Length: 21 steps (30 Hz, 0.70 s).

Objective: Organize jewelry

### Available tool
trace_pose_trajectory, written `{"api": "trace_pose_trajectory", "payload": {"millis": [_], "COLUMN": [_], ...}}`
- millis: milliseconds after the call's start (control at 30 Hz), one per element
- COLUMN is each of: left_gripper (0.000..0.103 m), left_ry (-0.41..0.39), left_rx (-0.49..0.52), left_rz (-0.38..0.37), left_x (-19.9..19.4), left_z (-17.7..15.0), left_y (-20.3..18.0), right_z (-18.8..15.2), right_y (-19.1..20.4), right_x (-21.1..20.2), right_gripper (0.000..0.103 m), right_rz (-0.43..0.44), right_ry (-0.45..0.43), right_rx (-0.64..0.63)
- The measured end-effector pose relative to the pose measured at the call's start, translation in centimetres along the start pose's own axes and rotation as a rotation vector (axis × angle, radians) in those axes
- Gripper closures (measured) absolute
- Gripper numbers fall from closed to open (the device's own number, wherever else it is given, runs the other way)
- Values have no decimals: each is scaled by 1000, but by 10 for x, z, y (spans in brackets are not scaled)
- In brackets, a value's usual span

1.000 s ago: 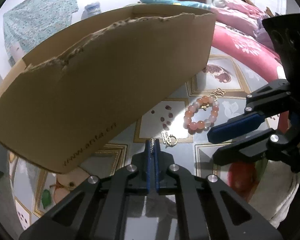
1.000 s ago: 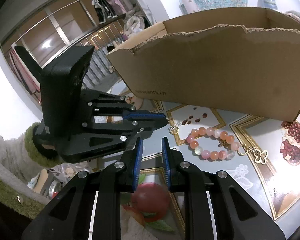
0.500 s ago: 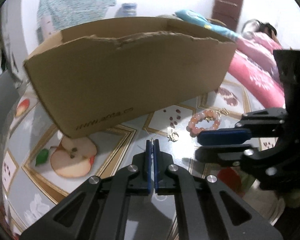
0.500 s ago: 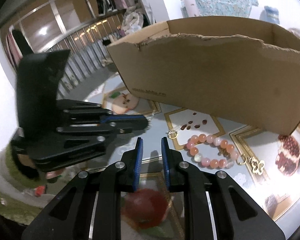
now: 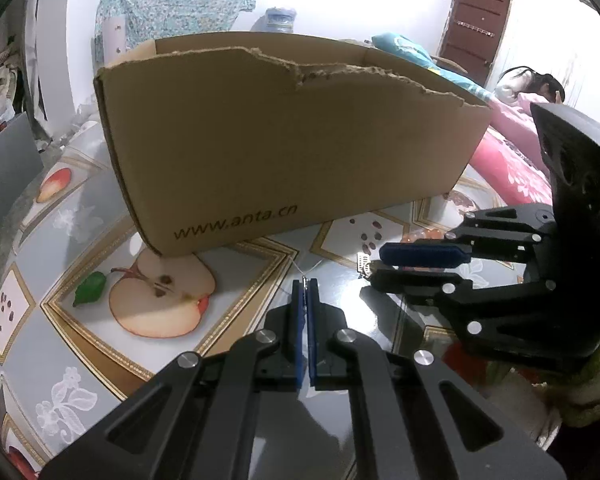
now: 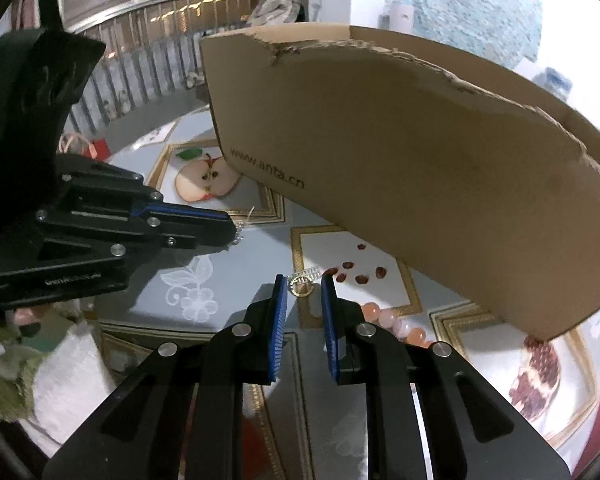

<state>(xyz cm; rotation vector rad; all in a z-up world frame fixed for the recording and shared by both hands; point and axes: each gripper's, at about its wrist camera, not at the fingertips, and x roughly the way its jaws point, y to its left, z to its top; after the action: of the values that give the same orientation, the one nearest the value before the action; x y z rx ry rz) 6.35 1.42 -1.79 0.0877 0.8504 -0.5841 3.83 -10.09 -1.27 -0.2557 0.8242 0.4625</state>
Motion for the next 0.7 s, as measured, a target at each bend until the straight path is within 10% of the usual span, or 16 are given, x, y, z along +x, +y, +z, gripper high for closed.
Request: {"api": "trace_pose_trajectory", "payload": {"millis": [700], "left_gripper": [102], "left_ry": [-20], "left_rx": [-4], "left_rz": [-15], "left_x": [-3], "left_z": [3], "left_y": [5], "right_z": [6], "right_y": [1], "right_x": [-1], "right_gripper": [94], "right_rz": [28], "right_ry": [-3], "right_rx": [-30]}}
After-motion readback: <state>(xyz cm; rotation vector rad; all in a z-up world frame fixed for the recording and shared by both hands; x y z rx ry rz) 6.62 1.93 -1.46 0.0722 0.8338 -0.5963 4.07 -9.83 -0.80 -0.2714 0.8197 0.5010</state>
